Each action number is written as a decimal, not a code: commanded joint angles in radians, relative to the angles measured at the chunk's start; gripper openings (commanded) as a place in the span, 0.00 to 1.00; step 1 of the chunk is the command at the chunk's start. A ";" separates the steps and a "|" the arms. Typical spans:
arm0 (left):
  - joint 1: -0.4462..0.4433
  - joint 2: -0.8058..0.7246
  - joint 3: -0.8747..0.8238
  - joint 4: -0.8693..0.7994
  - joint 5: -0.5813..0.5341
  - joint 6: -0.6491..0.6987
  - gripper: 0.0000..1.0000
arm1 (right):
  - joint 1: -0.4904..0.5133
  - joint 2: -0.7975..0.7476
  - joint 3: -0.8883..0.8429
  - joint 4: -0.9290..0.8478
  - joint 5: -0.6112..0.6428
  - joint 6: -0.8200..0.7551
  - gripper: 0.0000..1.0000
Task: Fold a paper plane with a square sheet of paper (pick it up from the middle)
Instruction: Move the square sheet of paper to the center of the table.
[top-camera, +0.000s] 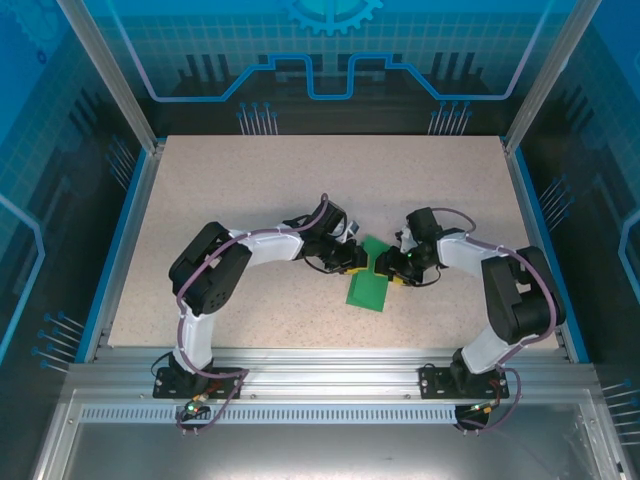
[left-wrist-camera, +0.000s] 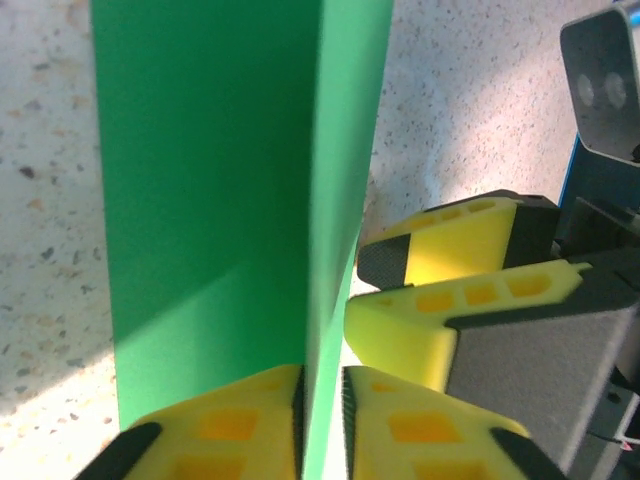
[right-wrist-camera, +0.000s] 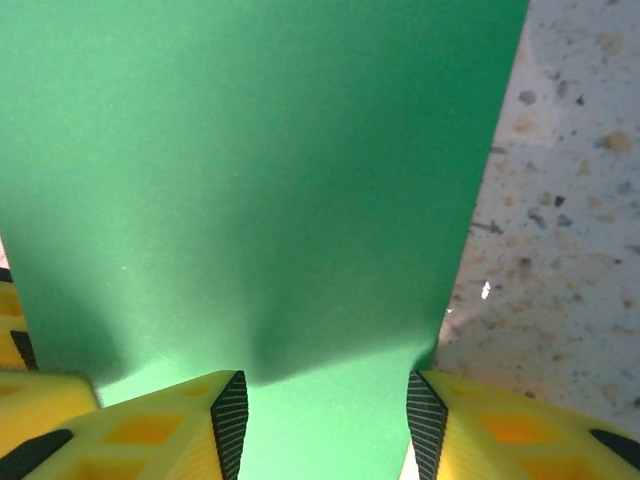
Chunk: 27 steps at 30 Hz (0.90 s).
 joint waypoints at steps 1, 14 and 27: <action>0.010 -0.026 -0.034 0.068 0.005 -0.044 0.17 | -0.022 -0.063 -0.011 -0.013 -0.023 0.000 0.50; 0.058 -0.194 -0.186 0.088 -0.077 -0.047 0.00 | -0.053 -0.178 -0.032 -0.074 -0.004 -0.014 0.52; 0.131 -0.449 -0.221 -0.097 -0.166 0.022 0.00 | -0.053 -0.255 -0.012 -0.090 -0.029 -0.003 0.53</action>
